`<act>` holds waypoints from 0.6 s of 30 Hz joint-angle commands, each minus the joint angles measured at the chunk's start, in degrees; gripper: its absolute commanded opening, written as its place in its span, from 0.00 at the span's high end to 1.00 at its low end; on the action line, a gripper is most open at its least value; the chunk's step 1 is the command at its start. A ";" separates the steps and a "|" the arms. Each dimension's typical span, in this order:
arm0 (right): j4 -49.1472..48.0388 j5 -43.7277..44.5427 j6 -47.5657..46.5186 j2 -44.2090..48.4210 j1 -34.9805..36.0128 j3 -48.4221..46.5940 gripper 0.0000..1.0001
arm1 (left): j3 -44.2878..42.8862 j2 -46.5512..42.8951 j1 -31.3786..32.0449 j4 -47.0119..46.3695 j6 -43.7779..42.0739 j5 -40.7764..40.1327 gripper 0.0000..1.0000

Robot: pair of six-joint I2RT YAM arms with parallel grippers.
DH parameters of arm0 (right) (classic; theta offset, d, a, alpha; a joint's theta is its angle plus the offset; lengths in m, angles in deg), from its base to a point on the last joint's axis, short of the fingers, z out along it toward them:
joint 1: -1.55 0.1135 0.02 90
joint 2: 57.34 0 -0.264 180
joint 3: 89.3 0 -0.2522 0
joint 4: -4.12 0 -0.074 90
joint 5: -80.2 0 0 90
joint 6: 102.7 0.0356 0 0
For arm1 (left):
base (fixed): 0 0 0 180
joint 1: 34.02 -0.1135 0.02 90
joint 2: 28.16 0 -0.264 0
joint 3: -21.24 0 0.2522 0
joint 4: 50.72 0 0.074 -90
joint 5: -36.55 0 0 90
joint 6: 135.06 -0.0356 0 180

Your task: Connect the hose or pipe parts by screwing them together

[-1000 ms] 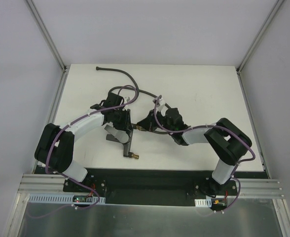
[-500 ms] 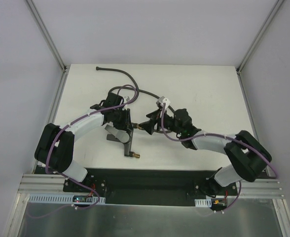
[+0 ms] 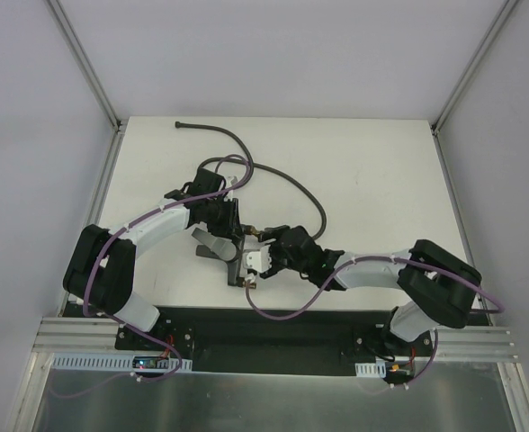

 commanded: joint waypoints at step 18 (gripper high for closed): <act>-0.42 9.89 2.23 -9.40 2.24 -9.62 0.99 | -1.86 0.17 -0.45 0.13 1.65 5.42 1.00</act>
